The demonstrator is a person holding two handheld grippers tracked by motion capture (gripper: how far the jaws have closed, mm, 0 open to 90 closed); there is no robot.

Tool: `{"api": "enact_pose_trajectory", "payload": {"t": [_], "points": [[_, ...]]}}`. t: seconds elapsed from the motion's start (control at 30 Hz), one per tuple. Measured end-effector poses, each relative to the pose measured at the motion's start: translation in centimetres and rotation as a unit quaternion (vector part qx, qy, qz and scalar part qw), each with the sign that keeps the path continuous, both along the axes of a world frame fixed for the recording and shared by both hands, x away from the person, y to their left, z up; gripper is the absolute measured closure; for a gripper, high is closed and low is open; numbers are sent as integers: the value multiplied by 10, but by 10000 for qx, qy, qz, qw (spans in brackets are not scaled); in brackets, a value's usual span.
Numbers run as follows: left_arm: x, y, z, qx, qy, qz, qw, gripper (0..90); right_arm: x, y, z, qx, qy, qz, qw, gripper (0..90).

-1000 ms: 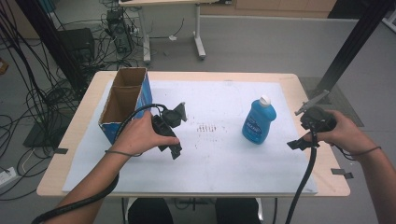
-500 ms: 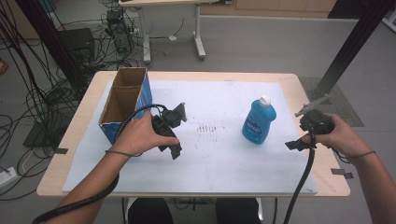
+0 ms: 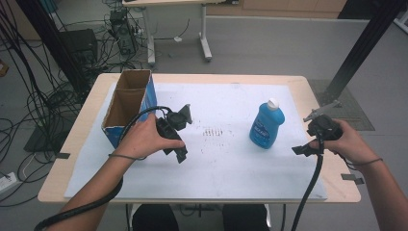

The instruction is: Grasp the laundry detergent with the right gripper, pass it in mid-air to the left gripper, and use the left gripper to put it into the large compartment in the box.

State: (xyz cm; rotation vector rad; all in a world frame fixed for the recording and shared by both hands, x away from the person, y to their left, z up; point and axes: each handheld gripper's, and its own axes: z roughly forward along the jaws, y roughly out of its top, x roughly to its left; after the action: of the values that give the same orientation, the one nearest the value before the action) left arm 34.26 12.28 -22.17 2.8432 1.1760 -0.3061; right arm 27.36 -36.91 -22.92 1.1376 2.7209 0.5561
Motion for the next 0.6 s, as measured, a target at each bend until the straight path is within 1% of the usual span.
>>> {"api": "enact_pose_trajectory", "payload": {"t": [0.2,0.4,0.6], "points": [[0,1,0,0,1,23,10000,84,-1,-3,-3,83,-89,-16,9999,61],[0,1,-3,-14,21,10,10000,85,-2,-1,-9,89,-92,12,9999,59],[0,2,-4,-15,26,29,10000,84,-3,-2,-15,165,-114,6,9998,59]]}}
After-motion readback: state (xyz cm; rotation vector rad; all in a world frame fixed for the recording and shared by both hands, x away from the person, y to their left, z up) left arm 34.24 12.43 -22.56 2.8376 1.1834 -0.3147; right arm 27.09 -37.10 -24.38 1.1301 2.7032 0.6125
